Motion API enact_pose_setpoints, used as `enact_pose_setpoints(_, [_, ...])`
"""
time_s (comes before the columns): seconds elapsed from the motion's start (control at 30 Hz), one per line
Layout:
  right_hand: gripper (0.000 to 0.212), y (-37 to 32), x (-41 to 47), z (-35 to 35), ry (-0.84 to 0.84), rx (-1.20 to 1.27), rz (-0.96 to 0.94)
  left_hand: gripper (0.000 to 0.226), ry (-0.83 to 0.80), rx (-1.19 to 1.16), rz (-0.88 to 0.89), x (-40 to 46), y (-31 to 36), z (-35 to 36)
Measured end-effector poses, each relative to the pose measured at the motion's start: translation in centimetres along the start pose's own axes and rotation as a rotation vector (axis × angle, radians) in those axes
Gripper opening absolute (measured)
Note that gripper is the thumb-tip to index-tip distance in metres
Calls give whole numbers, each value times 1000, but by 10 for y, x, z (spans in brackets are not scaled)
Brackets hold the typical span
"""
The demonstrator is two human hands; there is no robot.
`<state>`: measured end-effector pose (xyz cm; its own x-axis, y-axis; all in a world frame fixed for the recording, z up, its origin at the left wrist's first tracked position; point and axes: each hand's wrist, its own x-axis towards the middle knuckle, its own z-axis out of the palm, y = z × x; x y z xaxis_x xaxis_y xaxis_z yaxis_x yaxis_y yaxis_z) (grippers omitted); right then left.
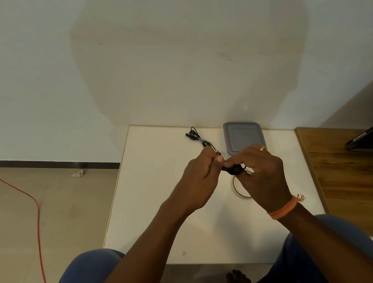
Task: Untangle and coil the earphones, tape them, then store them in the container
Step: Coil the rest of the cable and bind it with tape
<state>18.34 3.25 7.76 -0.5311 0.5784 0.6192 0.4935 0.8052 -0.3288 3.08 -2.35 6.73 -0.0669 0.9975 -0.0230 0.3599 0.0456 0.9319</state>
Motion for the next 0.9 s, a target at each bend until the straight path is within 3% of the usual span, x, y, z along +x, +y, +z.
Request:
enact_pose_setpoints(0.1, [11, 2, -1, 2, 23, -38, -66, 28, 17, -109, -62, 2, 1, 0])
enact_pose_setpoints(0.17, [22, 3, -2, 3, 24, -50, -150, 29, 14, -240, -125, 5, 6, -2])
enact_pose_setpoints(0.23, [37, 3, -3, 2, 9, -45, -205, 30, -19, -332, -237, 9, 12, -7])
enact_pose_setpoints(0.4, [37, -6, -6, 3, -32, -80, -319, 16, -166, -485, -553, 7, 13, -15])
enact_pose_setpoints(0.6, [42, -12, -9, 5, -59, -57, -323, 29, -161, -495, -743, 7, 7, -13])
enact_pose_setpoints(0.73, [40, -12, -9, 6, -79, -17, -259, 20, -263, -505, -838, 6, 6, -13])
enact_pose_setpoints(0.83, [6, -7, -11, 5, -131, 134, -48, 9, -314, -461, -846, 4, 5, -12])
enact_pose_setpoints(0.9, [15, -4, -14, 3, -168, 238, 116, 14, -314, -416, -804, 4, 3, -12])
